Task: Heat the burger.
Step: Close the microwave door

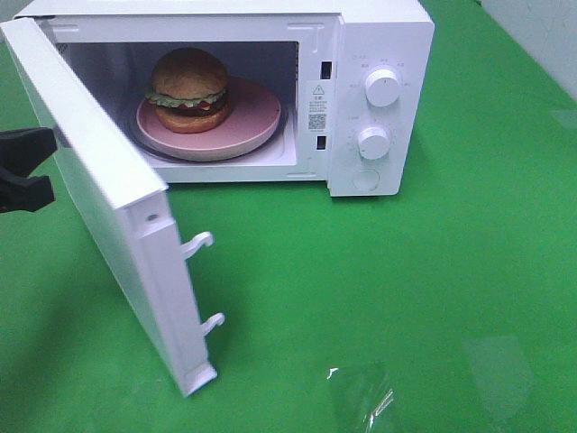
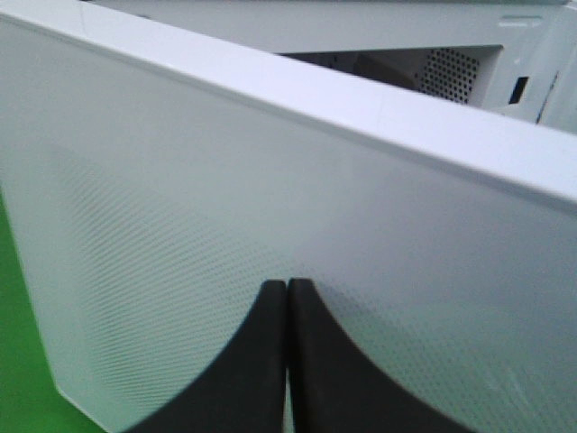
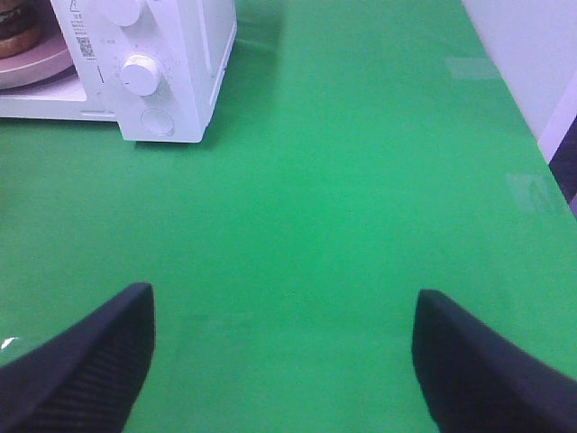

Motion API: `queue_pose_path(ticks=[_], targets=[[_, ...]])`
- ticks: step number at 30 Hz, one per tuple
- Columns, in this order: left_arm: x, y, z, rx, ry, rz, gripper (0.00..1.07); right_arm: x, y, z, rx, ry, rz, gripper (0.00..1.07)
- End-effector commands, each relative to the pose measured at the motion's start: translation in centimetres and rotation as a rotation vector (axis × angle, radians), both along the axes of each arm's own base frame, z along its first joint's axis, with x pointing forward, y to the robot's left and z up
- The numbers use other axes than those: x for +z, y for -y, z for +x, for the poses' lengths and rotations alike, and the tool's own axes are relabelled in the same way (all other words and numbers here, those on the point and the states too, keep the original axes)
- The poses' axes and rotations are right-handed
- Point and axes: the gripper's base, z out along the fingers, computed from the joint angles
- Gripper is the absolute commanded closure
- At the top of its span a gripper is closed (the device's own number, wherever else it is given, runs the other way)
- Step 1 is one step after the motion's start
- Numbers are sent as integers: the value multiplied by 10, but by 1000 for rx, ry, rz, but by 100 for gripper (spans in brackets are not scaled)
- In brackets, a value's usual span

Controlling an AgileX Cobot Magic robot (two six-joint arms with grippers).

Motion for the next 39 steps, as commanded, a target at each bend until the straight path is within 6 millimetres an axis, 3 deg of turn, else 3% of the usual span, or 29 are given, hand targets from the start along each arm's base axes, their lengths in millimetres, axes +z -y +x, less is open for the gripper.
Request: queue_pose_path(ticks=[1,16,18,30,39], targets=[[0,8,5,2,-1,-25,107,1,0,-4,0,35,9,33],[2,54,21,-86,13,-37,107,1,0,-4,0,35,8,34],[1,68,24,-92,23,-19,107,1,0,-4,1,35,8,34],[-9,100,26,-143,-3,-2,107,1,0,-4,1,35,8,34],[-12,131,39,-174,-22,0,107,1,0,-4,1,35,8,34]])
